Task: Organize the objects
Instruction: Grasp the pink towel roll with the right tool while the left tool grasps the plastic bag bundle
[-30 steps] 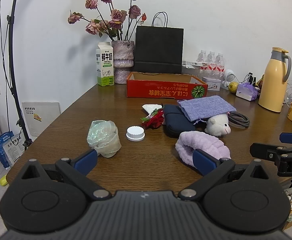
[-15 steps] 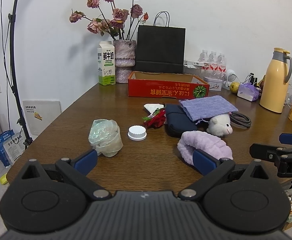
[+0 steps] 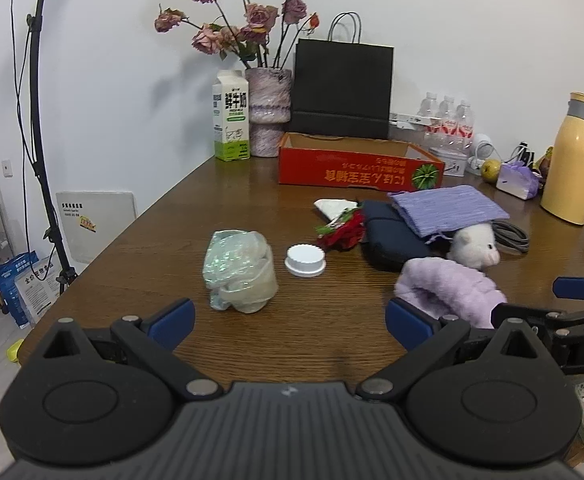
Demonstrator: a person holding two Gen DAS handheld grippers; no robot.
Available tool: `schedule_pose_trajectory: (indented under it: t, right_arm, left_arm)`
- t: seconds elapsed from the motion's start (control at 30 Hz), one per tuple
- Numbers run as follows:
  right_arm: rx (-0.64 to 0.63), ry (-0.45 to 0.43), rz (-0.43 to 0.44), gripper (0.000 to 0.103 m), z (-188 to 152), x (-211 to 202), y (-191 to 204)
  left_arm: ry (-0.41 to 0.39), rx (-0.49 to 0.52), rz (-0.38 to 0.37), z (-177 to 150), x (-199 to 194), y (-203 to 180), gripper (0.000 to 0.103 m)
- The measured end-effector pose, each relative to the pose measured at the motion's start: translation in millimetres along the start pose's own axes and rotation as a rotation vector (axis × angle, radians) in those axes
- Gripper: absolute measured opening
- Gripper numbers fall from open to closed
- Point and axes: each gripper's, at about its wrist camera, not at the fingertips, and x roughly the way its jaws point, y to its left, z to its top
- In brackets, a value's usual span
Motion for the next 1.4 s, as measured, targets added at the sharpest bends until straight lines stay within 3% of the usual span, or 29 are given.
schedule_pose_trajectory:
  t: [0.63, 0.87, 0.93, 1.0, 1.03, 1.4]
  right_arm:
    - [-0.025, 0.085, 0.016, 0.101, 8, 75, 21]
    - [-0.021, 0.111, 0.027, 0.080, 9, 89, 22]
    - [-0.027, 0.105, 0.024, 0.072, 10, 90, 23]
    - [-0.025, 0.099, 0.034, 0.052, 11, 91, 22]
    - [-0.022, 0.096, 0.037, 0.049, 12, 91, 22]
    - [-0.008, 0.055, 0.005, 0.043, 16, 90, 14]
  left_arm:
    - [0.023, -0.005, 0.020, 6, 48, 37, 0.103]
    - [0.035, -0.001, 0.006, 9, 64, 43, 0.103]
    - [0.038, 0.000, 0.003, 10, 67, 44, 0.103]
    - [0.039, 0.001, 0.000, 11, 69, 45, 0.103]
    - [0.040, 0.002, 0.000, 11, 71, 45, 0.103]
    - [0.045, 0.011, 0.001, 16, 88, 48, 0.103]
